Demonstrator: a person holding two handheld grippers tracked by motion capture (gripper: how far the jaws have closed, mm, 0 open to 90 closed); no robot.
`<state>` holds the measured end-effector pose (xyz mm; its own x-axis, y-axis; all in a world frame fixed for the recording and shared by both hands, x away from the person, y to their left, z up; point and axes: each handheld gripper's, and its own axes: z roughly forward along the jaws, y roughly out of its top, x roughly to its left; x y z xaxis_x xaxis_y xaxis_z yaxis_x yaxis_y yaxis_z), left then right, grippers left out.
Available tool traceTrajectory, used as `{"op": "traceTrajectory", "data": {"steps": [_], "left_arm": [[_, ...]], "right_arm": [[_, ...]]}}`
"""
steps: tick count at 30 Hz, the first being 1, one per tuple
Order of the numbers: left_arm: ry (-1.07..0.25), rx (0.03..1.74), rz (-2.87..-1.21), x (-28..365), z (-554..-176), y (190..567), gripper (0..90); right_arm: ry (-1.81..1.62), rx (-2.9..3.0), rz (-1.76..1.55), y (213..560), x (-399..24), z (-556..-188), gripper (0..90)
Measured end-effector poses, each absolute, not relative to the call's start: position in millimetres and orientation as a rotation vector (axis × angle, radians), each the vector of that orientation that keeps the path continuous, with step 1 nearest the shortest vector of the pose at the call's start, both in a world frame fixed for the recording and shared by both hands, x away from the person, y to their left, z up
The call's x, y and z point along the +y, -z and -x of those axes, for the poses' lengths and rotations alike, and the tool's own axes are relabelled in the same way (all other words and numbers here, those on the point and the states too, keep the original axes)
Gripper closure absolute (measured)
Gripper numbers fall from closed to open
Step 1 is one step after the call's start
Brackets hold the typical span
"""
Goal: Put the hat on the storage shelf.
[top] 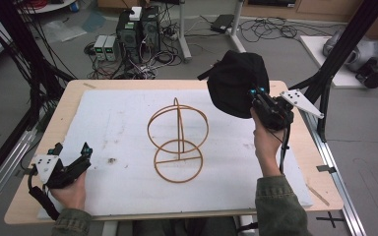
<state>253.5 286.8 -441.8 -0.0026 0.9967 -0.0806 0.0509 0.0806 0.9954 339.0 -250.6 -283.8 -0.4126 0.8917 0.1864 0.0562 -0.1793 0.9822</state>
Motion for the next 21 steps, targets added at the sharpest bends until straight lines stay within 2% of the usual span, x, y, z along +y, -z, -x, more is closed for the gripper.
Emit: {"op": "traceTrajectory", "data": {"steps": [21], "left_arm": [[-1.116, 1.298, -1.176, 290.9, -252.8, 441.9, 15.4]], "right_arm": [[-1.859, 1.486, -0.927, 258.1, -217.4, -301.5, 87.9]]}}
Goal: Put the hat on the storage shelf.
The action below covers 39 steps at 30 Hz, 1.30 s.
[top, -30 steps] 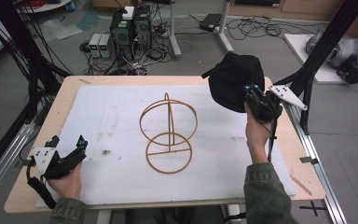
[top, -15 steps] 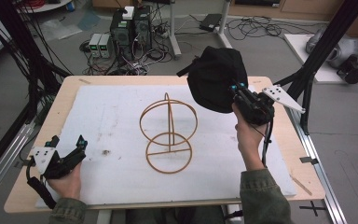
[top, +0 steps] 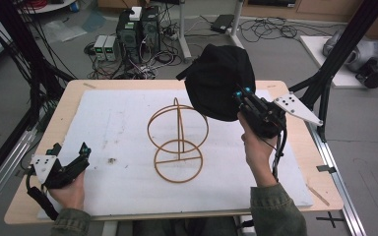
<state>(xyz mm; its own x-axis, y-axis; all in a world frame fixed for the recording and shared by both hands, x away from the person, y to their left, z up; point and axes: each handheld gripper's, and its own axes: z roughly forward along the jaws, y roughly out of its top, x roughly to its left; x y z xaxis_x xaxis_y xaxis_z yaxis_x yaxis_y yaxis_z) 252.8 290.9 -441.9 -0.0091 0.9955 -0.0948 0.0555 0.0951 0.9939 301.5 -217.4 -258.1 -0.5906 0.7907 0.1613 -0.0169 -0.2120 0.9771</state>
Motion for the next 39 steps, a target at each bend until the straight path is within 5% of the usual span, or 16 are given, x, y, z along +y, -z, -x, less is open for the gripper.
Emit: {"op": "traceTrajectory", "data": {"steps": [39], "left_arm": [[-1.113, 1.305, -1.168, 296.2, -251.8, 441.9, 15.4]], "right_arm": [[-2.026, 1.715, -0.710, 270.8, -172.5, -280.1, 87.7]]}}
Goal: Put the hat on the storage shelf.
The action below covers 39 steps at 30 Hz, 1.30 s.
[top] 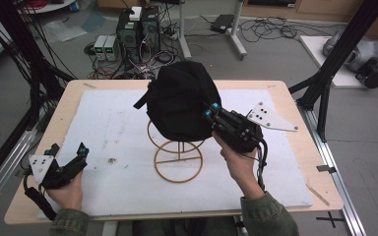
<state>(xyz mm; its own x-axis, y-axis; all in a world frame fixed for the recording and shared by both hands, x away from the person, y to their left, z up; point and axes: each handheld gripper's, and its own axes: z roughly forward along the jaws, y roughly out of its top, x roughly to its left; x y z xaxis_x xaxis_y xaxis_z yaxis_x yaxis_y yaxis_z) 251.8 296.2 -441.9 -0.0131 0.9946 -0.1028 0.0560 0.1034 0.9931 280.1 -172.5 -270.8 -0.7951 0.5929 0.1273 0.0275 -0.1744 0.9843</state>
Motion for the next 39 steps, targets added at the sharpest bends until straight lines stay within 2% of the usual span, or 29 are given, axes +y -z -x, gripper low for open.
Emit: {"op": "traceTrajectory", "data": {"steps": [31, 39], "left_arm": [[-1.102, 1.315, -1.167, 297.8, -253.0, 442.9, 15.5], [-1.101, 1.316, -1.167, 297.8, -252.9, 442.8, 15.5]], "right_arm": [[-1.941, 1.895, -0.698, 291.1, -158.3, -278.1, 86.7], [-1.941, 1.899, -0.703, 291.8, -158.5, -276.4, 82.3]]}}
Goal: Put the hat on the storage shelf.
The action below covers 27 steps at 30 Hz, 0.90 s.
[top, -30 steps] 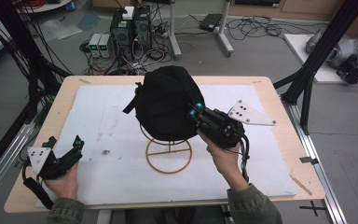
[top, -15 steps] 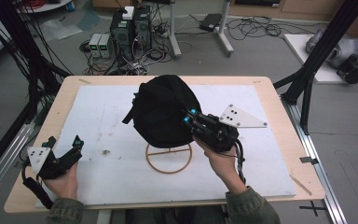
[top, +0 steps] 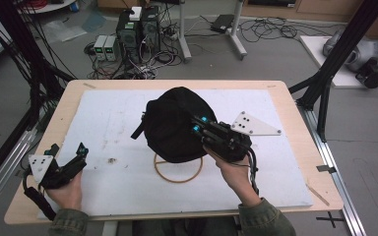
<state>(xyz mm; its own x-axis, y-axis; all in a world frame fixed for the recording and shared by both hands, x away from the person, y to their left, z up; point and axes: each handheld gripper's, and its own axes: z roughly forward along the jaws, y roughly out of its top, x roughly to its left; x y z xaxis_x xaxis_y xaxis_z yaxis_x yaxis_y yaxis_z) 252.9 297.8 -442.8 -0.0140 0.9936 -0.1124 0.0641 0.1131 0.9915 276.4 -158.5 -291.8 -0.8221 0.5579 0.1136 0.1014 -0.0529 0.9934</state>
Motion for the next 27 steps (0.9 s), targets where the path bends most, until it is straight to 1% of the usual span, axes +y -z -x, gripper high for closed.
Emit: {"op": "traceTrajectory", "data": {"steps": [1, 4, 5, 11, 15, 17, 20, 26, 27], "left_arm": [[-1.102, 1.316, -1.167, 297.6, -252.9, 442.9, 15.5], [-1.102, 1.315, -1.167, 297.7, -252.8, 442.8, 15.5], [-1.102, 1.315, -1.167, 297.7, -252.8, 442.7, 15.5], [-1.103, 1.316, -1.170, 297.4, -253.0, 442.8, 15.5], [-1.102, 1.316, -1.171, 297.3, -252.9, 442.8, 15.5], [-1.102, 1.317, -1.169, 297.3, -253.0, 442.9, 15.5], [-1.102, 1.317, -1.168, 297.3, -252.9, 442.8, 15.5], [-1.102, 1.317, -1.168, 297.5, -252.8, 442.7, 15.5], [-1.102, 1.317, -1.167, 297.5, -252.7, 442.7, 15.5]], "right_arm": [[-1.943, 1.904, -0.709, 292.0, -158.3, -276.3, 80.9], [-1.952, 1.903, -0.731, 292.4, -158.5, -277.2, 72.2], [-1.952, 1.905, -0.737, 292.3, -158.6, -277.6, 70.9], [-1.952, 1.901, -0.750, 292.6, -159.9, -279.1, 67.5], [-1.953, 1.901, -0.753, 293.1, -160.8, -279.8, 63.3], [-1.957, 1.899, -0.749, 293.3, -161.4, -279.7, 56.8], [-1.953, 1.895, -0.727, 293.4, -160.5, -279.1, 42.9], [-1.912, 1.869, -0.710, 294.6, -158.4, -278.3, 30.5], [-1.899, 1.858, -0.708, 295.0, -158.9, -278.6, 27.1]]}}
